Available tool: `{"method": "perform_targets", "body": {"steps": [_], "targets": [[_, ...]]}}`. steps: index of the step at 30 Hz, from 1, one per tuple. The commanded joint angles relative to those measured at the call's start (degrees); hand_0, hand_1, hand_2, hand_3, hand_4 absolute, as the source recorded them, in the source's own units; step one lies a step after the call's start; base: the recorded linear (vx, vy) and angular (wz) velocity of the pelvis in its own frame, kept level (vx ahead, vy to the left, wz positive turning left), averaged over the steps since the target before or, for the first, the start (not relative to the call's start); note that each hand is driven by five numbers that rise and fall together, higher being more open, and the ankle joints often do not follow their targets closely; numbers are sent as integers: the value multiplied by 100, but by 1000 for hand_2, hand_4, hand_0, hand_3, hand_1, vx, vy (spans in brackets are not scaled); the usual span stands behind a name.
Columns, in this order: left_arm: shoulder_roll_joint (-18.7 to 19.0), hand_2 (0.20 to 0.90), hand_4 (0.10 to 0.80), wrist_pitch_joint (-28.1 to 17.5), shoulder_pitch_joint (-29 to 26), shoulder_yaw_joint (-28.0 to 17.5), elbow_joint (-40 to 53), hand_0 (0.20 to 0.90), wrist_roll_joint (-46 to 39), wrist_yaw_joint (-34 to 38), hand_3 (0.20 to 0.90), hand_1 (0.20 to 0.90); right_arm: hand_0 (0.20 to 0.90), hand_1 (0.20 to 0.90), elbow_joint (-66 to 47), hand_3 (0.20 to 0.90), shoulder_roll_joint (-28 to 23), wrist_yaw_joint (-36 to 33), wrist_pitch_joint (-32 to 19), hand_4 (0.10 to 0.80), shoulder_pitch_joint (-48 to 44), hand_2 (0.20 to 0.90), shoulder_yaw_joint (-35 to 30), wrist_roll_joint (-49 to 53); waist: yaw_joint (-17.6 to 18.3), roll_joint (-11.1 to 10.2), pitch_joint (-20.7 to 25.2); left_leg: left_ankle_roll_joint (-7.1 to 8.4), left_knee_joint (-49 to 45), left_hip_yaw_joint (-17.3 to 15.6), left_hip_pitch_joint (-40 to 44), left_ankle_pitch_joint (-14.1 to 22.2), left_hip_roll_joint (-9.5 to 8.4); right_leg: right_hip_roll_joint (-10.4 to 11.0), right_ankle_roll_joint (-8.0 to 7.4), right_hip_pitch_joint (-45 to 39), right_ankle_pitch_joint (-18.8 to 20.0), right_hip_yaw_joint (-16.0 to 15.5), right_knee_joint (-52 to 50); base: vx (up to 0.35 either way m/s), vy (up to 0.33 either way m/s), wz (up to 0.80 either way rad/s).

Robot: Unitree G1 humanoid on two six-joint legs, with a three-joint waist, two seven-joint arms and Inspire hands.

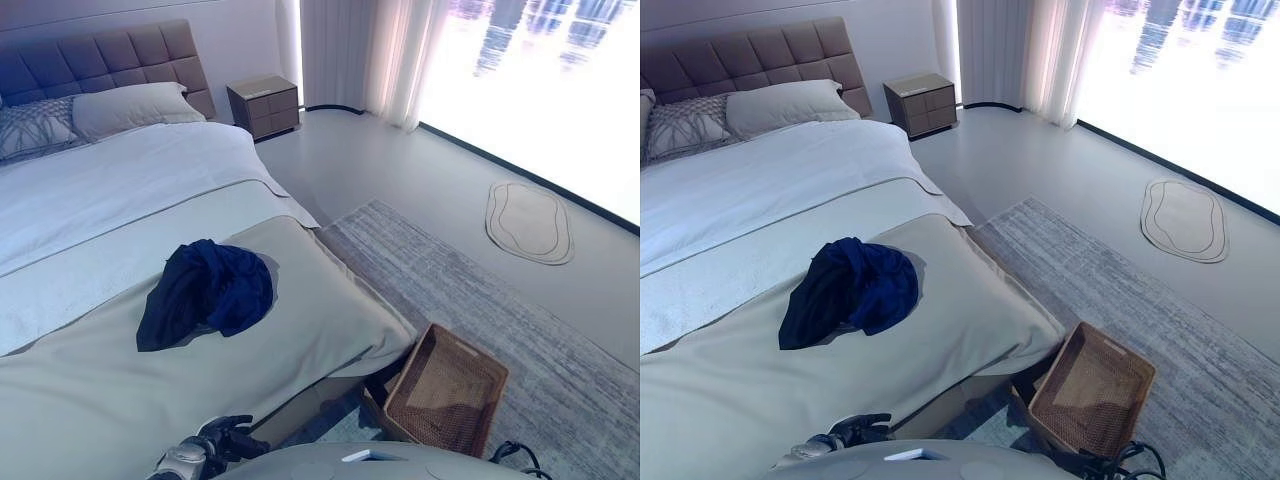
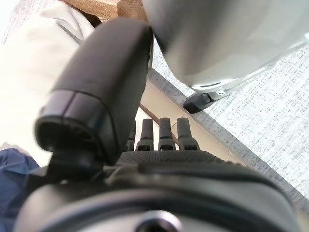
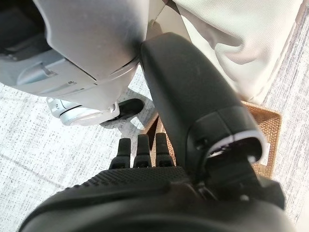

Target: Pick up the clothes from the bed and place them into the basket

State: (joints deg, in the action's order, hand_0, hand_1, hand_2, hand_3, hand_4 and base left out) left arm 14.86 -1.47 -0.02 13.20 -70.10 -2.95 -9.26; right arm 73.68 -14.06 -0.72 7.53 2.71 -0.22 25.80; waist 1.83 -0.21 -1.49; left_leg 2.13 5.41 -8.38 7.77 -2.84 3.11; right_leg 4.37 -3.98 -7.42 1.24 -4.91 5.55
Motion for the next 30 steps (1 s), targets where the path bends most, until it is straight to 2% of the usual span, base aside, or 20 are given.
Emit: {"method": "perform_targets", "body": {"steps": [1, 23, 25, 28, 30], "targets": [[-50, 900, 800, -146, -224, 0, -286, 900, -23, -24, 900, 900, 900, 900, 289, 900, 42, 52, -41, 800, -462, 900, -65, 11, -39, 86, -282, -373, -41, 96, 275, 781, -405, -200, 68, -56, -336, -304, -274, 0, 0, 0], [-44, 900, 800, -141, -214, 17, -286, 900, -40, 108, 900, 900, 900, 900, 327, 900, 29, 88, -88, 800, -479, 900, -22, 28, -117, 59, -324, -395, -41, 149, 240, 764, -410, -182, 86, -15, -404, -396, -385, 1, 0, 0], [-32, 900, 800, -121, -193, 15, -269, 900, -17, 89, 900, 900, 900, 900, 310, 900, 5, 16, -177, 800, -498, 900, -39, 7, -152, 46, -330, -403, -55, 168, 245, 772, -410, -174, 94, -24, -432, -430, -424, 45, 3, 1], [25, 900, 800, -70, -185, 43, -204, 900, 5, 59, 900, 900, 900, 900, 1, 900, -127, -251, -614, 800, -665, 900, 77, -740, -243, 3, -369, -414, -109, 244, 229, 783, -407, -152, 103, -18, -482, -491, -541, 49, 0, 2], [71, 900, 800, -38, -185, 92, -137, 900, -13, 58, 900, 900, 900, 900, -370, 900, -226, -406, -724, 800, -797, 900, 274, -1060, -295, -33, -410, -427, -147, 286, 193, 787, -405, -141, 114, 5, -510, -510, -610, 9, -11, 3]]}}
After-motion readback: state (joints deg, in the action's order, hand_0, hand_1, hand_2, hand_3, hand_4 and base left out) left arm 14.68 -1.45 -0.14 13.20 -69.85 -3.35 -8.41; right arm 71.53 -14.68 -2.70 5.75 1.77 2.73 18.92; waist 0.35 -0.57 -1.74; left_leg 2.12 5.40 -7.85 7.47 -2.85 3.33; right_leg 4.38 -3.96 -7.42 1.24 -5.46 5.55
